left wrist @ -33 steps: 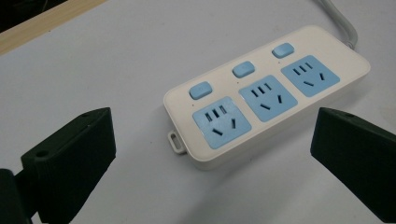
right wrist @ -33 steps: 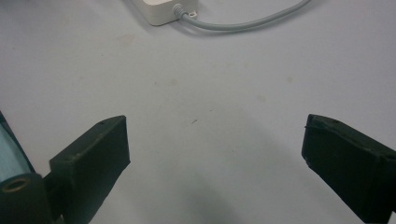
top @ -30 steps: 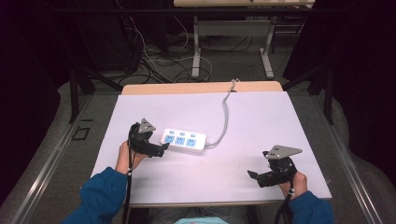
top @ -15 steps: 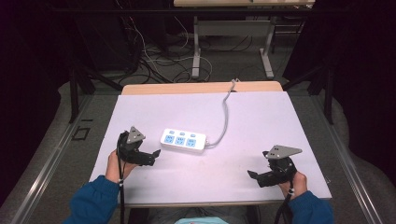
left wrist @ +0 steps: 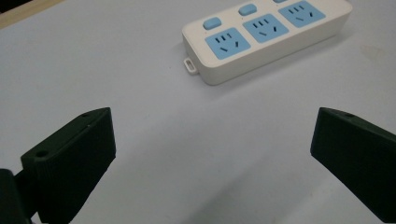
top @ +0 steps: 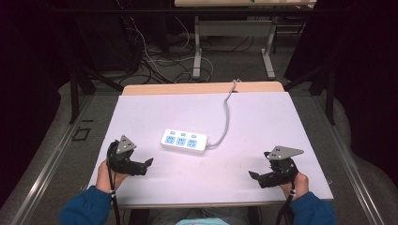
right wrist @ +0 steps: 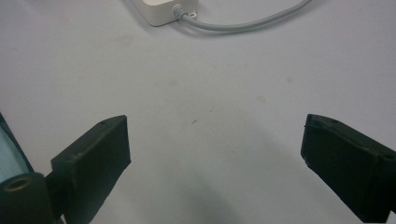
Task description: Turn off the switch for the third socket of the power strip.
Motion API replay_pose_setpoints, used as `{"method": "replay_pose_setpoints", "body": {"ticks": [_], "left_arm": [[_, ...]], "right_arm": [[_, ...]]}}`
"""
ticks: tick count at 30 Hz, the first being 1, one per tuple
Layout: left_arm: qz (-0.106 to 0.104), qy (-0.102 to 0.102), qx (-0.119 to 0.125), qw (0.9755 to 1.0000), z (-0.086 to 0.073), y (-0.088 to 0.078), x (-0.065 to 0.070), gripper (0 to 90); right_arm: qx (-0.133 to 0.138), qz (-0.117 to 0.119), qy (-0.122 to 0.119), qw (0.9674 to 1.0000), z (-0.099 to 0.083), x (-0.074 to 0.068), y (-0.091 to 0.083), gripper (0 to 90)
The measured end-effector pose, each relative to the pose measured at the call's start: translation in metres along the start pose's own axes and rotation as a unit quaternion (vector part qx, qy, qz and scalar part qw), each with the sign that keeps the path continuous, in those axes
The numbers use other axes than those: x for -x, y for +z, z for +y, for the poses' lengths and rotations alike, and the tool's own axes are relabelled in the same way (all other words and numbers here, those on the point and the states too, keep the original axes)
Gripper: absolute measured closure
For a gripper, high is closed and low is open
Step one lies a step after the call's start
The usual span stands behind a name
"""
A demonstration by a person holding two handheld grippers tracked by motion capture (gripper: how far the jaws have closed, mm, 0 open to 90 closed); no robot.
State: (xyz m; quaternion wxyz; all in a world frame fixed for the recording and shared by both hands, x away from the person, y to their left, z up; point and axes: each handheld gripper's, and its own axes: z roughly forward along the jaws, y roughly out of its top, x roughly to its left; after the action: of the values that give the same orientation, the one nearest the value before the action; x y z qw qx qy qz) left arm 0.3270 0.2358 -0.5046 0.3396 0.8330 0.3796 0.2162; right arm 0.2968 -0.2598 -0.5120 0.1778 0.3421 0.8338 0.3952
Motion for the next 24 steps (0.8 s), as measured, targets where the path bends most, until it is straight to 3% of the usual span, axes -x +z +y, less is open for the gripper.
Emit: {"method": "replay_pose_setpoints", "body": {"ticks": [6, 24], "left_arm": [[0.001, -0.006, 0.002, 1.0, -0.008, -0.007, 0.003, 0.1], [0.005, 0.006, 0.006, 0.9999, -0.03, -0.018, 0.008, 0.0]], "right_arm": [[0.002, 0.0, -0.007, 1.0, 0.0, 0.0, 0.0, 8.0], [0.001, -0.001, -0.004, 1.0, 0.0, 0.0, 0.0, 7.9]]}}
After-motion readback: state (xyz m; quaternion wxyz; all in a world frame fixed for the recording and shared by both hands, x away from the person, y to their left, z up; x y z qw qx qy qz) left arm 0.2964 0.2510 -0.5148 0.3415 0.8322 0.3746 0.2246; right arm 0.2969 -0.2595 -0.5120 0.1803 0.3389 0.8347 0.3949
